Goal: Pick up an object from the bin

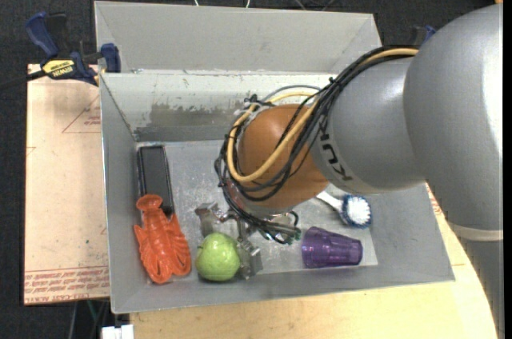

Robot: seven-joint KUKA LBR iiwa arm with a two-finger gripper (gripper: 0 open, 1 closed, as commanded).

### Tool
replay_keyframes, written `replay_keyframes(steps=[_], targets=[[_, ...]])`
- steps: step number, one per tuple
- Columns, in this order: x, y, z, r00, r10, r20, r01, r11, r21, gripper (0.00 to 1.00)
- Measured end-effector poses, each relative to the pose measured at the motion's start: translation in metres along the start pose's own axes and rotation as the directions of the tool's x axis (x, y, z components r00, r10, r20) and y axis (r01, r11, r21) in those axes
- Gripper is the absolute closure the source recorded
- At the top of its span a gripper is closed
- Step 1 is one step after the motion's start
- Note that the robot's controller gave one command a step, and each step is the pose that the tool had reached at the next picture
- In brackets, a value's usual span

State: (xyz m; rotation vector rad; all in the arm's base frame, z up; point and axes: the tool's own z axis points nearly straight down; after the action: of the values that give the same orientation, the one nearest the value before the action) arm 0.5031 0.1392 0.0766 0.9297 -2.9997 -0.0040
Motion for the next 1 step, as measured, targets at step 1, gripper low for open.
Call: replay_keyframes(steps=[1], targets=[[0.0158,0.0138,-0.0678,0.919,0.395,0.005,-0.395,0.919,0.000,0.00]])
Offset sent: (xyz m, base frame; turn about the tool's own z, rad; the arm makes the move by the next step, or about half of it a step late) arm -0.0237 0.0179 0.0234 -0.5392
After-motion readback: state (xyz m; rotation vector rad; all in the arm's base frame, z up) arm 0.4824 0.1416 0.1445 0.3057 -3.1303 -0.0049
